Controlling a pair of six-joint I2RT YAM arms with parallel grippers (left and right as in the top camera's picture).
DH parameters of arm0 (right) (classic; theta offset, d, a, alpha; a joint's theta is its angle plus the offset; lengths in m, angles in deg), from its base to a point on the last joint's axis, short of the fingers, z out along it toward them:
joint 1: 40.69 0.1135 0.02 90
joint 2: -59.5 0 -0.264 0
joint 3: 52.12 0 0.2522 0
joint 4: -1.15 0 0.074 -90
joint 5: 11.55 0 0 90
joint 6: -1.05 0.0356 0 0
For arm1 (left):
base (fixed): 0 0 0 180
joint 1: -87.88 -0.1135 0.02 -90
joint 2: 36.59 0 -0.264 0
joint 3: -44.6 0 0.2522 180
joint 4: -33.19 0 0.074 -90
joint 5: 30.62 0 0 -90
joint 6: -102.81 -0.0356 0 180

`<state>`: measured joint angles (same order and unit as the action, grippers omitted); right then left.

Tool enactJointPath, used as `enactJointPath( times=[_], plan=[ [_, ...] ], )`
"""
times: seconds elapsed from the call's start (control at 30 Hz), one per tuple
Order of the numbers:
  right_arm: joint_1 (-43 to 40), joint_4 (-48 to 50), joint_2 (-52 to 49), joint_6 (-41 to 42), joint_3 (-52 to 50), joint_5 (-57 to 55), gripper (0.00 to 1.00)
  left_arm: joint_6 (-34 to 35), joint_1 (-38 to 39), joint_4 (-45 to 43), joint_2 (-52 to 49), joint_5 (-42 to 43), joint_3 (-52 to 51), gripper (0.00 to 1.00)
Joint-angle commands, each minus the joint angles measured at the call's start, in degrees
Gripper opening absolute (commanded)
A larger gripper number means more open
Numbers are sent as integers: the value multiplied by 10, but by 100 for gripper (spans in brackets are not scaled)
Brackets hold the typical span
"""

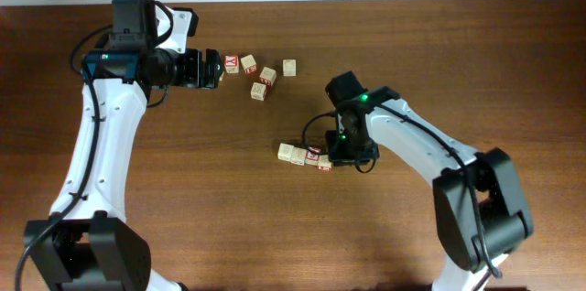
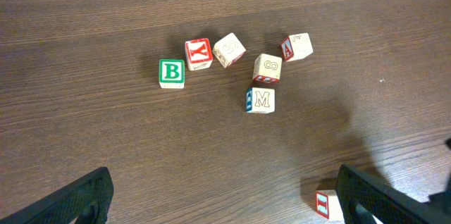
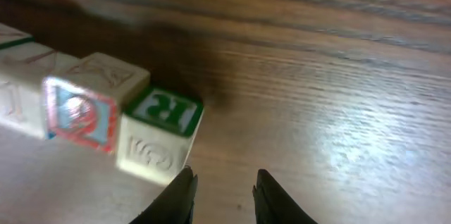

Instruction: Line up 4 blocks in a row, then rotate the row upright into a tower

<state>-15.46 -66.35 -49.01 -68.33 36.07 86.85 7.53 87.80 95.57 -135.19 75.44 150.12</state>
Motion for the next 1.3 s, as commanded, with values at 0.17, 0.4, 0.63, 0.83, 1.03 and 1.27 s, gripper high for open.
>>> enactJointPath(
  times=[0.17,0.4,0.63,0.83,1.03,1.27],
  plan=[
    [1,35,-42,-31,-3,10,29,3,0,-1,-2,0,9,99],
    [-14,38,-43,-58,23,40,29,3,0,-1,-2,0,9,99],
    [-14,56,-44,-56,32,45,29,3,0,0,-2,0,9,99],
    [-14,67,-44,-63,32,52,29,3,0,0,-2,0,9,99],
    [-13,62,-44,-84,36,62,27,3,0,0,-2,0,9,99],
    [-4,32,-44,-62,147,62,26,3,0,-1,-2,0,9,99]
  ],
)
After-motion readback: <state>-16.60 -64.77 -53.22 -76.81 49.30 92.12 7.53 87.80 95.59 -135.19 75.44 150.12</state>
